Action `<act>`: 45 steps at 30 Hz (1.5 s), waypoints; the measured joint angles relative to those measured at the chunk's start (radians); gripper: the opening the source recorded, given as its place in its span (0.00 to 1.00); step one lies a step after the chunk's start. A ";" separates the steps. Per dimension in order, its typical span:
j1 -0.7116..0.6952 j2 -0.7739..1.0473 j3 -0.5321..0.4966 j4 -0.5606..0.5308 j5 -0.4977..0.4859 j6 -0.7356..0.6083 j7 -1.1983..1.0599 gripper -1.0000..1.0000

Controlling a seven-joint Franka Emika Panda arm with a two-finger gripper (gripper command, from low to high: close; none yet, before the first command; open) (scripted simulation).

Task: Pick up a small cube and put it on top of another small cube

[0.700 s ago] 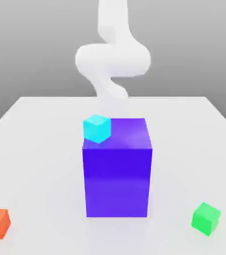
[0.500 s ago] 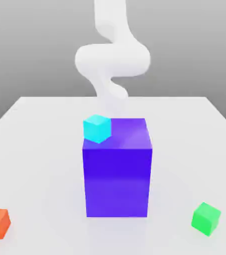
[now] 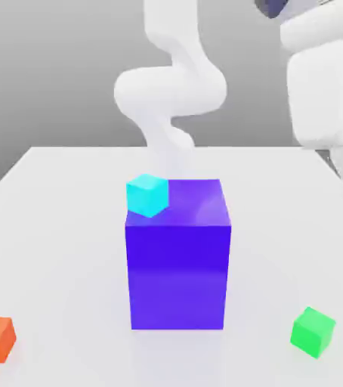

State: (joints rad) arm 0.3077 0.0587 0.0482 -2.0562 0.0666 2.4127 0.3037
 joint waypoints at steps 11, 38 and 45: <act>0.096 0.398 0.059 0.112 -0.116 0.054 -0.135 0.50; 0.085 0.255 0.096 -0.173 -0.210 0.129 -0.419 0.00; 0.031 0.081 0.141 -0.414 -0.126 0.193 -0.692 0.00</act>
State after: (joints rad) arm 0.3385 0.1394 0.1893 -2.4703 -0.0591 2.6061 -0.3880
